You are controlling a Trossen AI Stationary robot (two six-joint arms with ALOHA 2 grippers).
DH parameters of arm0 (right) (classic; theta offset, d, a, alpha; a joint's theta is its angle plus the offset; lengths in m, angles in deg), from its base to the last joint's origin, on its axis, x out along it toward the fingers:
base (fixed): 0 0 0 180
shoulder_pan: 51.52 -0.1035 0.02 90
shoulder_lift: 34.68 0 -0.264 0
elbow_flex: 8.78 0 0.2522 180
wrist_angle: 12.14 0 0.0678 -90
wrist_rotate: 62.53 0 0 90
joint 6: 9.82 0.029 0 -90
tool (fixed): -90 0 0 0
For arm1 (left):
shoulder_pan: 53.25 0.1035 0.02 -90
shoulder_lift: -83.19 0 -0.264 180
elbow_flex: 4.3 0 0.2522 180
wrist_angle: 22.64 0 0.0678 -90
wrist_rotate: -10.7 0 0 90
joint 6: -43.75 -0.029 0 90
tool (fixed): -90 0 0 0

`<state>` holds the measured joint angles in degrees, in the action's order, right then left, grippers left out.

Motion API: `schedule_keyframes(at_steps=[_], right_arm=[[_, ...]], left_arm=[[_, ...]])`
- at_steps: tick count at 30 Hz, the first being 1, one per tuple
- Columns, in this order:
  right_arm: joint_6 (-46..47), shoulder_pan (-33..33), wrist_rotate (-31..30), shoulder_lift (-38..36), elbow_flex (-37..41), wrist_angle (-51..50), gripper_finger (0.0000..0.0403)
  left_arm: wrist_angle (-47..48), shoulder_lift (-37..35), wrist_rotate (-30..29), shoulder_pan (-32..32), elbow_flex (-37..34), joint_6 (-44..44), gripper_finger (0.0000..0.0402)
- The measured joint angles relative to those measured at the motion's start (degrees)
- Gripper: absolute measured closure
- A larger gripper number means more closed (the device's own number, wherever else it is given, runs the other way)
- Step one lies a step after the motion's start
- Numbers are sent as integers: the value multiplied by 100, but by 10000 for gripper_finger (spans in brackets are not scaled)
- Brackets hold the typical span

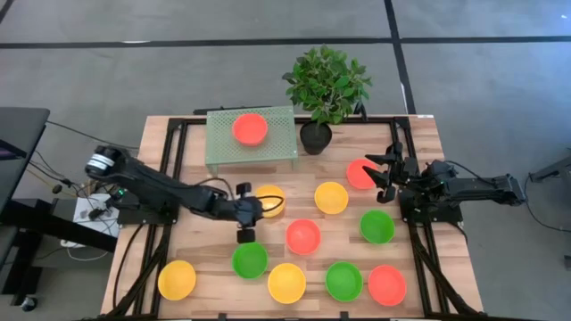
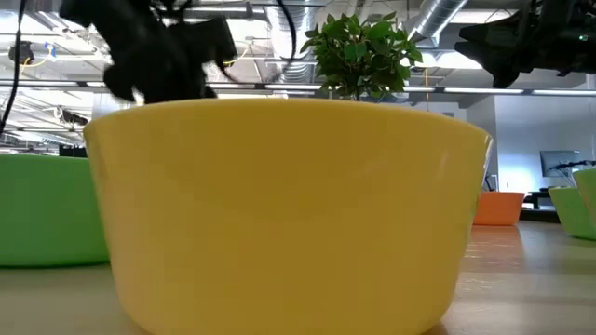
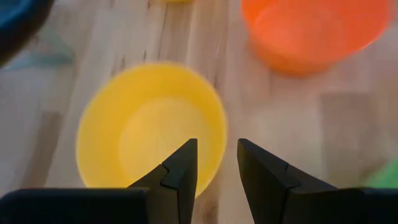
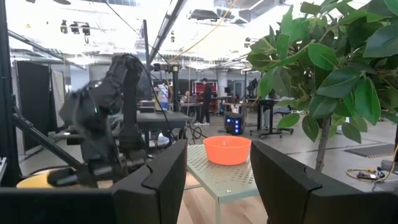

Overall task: Pick & Place Mini bowls
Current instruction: Put the yellow bowl on the shelf

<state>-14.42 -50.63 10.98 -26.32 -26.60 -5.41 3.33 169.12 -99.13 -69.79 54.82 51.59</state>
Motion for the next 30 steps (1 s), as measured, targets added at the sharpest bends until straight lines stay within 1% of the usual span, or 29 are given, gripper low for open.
schedule_keyframes(at_steps=[5, 10, 13, 15, 18, 20, 23, 25, 28, 30], right_arm=[[0, 0, 0, 0, 0, 0, 230], [48, 1, 2, 2, 0, -5, 230], [369, -15, 9, 126, -2, -13, 230], [472, -11, 11, 243, -26, -17, 230], [614, -13, 67, 576, -188, -13, 230], [670, -13, 277, 887, -323, -16, 230], [769, -17, 573, 1453, -556, -15, 230], [769, -16, 592, 1850, -712, -17, 230], [768, -9, 592, 2341, -913, -19, 230], [700, -11, 593, 2611, -1021, -25, 230]], left_arm=[[-24, 488, 48, 146, 0, 0, 286], [-36, 662, 180, 212, 0, -4, 287], [-68, 665, 184, 228, 0, -136, 300], [-68, 643, 184, 228, 0, -155, 317], [-89, 632, 184, 230, 0, -155, 361], [-95, 632, 179, 223, 0, -158, 388], [-105, 597, 168, 183, 0, -160, 390], [-87, 477, 184, 123, 13, -157, 390], [89, 70, 61, -25, 64, -157, 393], [249, -345, -106, -136, 106, -152, 392]])
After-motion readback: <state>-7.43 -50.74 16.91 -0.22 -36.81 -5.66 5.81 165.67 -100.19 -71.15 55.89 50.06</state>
